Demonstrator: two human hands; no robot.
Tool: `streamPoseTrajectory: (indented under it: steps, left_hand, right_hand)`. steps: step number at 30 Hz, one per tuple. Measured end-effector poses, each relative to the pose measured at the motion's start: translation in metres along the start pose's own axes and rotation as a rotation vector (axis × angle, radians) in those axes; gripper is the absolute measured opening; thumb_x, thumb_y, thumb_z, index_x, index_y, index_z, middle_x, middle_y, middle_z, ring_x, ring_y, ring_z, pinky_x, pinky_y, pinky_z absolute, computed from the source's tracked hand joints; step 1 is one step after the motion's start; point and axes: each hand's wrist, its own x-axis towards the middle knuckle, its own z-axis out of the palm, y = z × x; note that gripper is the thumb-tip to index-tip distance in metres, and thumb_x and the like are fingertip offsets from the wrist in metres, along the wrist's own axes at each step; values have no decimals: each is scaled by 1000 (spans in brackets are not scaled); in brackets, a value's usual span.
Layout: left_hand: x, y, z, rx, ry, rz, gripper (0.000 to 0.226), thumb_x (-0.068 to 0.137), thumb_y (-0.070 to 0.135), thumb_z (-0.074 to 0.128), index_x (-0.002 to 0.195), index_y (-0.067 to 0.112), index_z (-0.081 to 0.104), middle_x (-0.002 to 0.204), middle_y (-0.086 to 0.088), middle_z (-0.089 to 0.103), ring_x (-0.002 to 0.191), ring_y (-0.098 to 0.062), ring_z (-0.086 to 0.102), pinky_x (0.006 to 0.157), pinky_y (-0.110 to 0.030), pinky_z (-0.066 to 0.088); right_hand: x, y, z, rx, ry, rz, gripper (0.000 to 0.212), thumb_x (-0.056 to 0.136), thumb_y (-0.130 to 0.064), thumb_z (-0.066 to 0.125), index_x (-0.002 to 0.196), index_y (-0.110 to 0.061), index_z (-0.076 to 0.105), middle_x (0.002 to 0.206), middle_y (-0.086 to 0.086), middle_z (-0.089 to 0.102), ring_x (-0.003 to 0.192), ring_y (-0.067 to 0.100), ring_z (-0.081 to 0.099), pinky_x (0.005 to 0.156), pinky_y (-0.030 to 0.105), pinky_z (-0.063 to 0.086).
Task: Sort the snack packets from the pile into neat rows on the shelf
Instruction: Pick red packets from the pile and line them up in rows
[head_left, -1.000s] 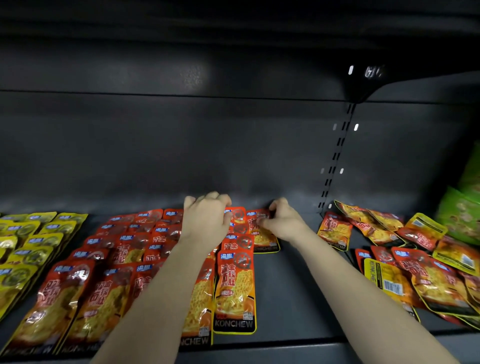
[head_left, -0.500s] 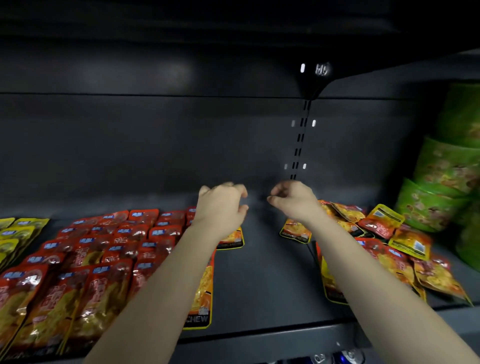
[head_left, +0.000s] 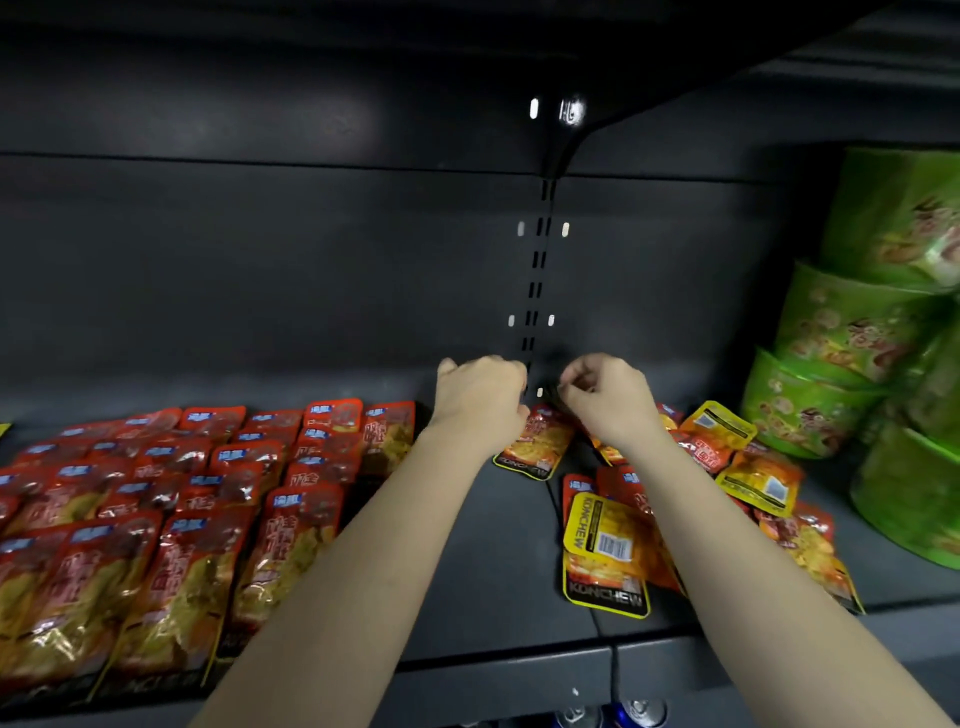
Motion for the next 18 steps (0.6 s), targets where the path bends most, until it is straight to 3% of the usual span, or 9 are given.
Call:
streamPoseTrajectory:
  steps: [6,10,13,15,18]
  left_hand:
    - [-4,11,26,19,-73,-45,42,93,50,51,122,20,54,109,-4,65,104,-26,60,94,-41,35]
    - [-8,18,39,3,-140,-25,53,87,56,57,124,19,48,109,-7,65,106,-29,60,90,-40,40]
    - [-7,22,39,-73,-130,-50,59,82,50,67,128,20,44,116,-8,62,110,-30,57,90,-40,42]
    - [-5,20,37,-243,-139,-119,63,80,40,73,131,19,42,123,-8,57,115,-30,55,91,-39,44]
    - [-2,11,33,-421,-118,-206,64,82,27,73,136,21,38,117,-6,62,116,-28,54,92,-40,45]
  right_hand:
    - [-4,16,4,35,5,-4,7,86,-14,62,88,-21,62,82,-7,63,81,12,58,63,21,38]
    - [-2,17,3,54,20,-17,7,87,-15,62,92,-20,62,83,-7,63,79,10,56,58,10,34]
    - [-2,18,1,59,28,-14,7,87,-16,63,93,-19,62,84,-6,63,78,10,56,55,5,32]
    - [-3,19,1,73,29,-3,7,88,-17,63,95,-17,63,85,-6,62,79,10,55,54,5,33]
    - [-3,18,0,106,41,29,10,90,-25,63,96,-17,64,87,-6,62,82,11,55,57,11,34]
